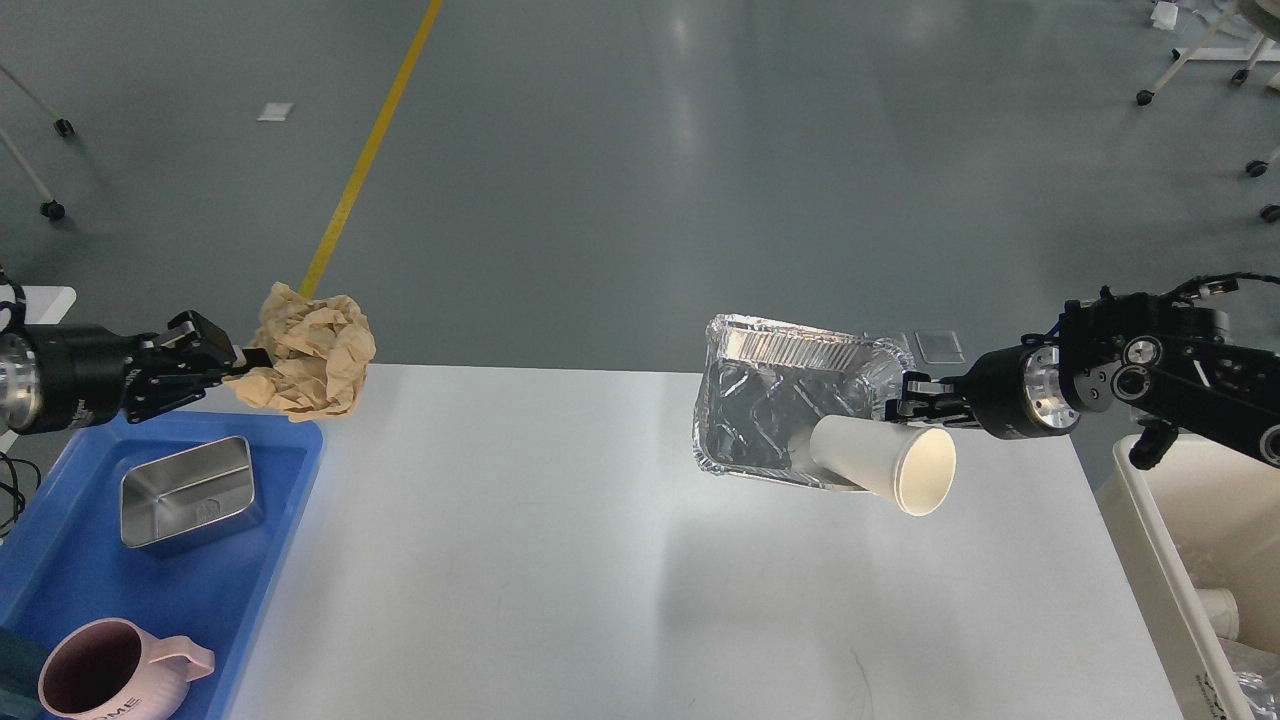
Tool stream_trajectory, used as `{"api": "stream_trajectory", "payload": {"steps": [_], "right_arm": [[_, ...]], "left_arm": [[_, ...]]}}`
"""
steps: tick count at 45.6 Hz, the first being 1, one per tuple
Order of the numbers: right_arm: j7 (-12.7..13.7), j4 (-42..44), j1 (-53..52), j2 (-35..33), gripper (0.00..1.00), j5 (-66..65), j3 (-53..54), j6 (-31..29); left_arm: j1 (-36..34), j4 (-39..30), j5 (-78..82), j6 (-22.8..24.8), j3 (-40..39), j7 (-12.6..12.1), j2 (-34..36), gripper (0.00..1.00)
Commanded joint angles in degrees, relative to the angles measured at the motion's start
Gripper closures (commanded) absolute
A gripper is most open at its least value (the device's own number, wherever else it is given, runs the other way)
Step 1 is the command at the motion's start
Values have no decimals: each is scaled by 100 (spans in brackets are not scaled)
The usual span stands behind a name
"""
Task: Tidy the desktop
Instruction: 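Lift the crumpled paper high with the left gripper toward the foil tray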
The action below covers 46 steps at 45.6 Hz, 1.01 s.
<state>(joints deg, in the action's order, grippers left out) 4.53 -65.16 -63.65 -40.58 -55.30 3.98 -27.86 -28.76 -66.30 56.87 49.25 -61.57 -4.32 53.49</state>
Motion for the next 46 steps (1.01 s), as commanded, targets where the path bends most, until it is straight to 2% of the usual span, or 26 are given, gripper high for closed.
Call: {"api": "stream_trajectory", "payload": {"steps": [1, 6, 9, 16, 21, 26, 31, 39, 40, 46], "right_arm": [[4, 3, 2, 7, 100, -7, -3, 8], [4, 3, -7, 16, 100, 1, -3, 0], [4, 3, -16, 24, 100, -7, -3, 8], [4, -5, -25, 33, 100, -7, -3, 0], [4, -5, -34, 33, 100, 1, -3, 0], [4, -5, -42, 42, 100, 1, -3, 0], [4, -5, -51, 51, 100, 1, -3, 0], [4, -14, -60, 51, 100, 1, -3, 0], [4, -14, -60, 51, 100, 1, -3, 0], [4, -14, -60, 51, 100, 1, 6, 0]], "left_arm": [[555, -155, -1, 575, -1180, -7, 161, 100], [688, -155, -1, 575, -1744, -165, 258, 100], [565, -164, -18, 575, -1832, -375, 284, 100], [-330, -172, -44, 575, -1771, -894, 196, 100], [-937, -146, -53, 575, -1727, -1088, 179, 100], [-1683, -120, -44, 575, -1297, -1228, -49, 100], [-2677, 47, -27, 575, -498, -1352, -365, 100], [-3952, 697, 17, 575, 671, -1369, -1191, 100], [-4214, 941, 17, 575, 951, -1361, -1488, 100], [-4559, 1199, 26, 575, 1454, -1369, -2263, 100]]}}
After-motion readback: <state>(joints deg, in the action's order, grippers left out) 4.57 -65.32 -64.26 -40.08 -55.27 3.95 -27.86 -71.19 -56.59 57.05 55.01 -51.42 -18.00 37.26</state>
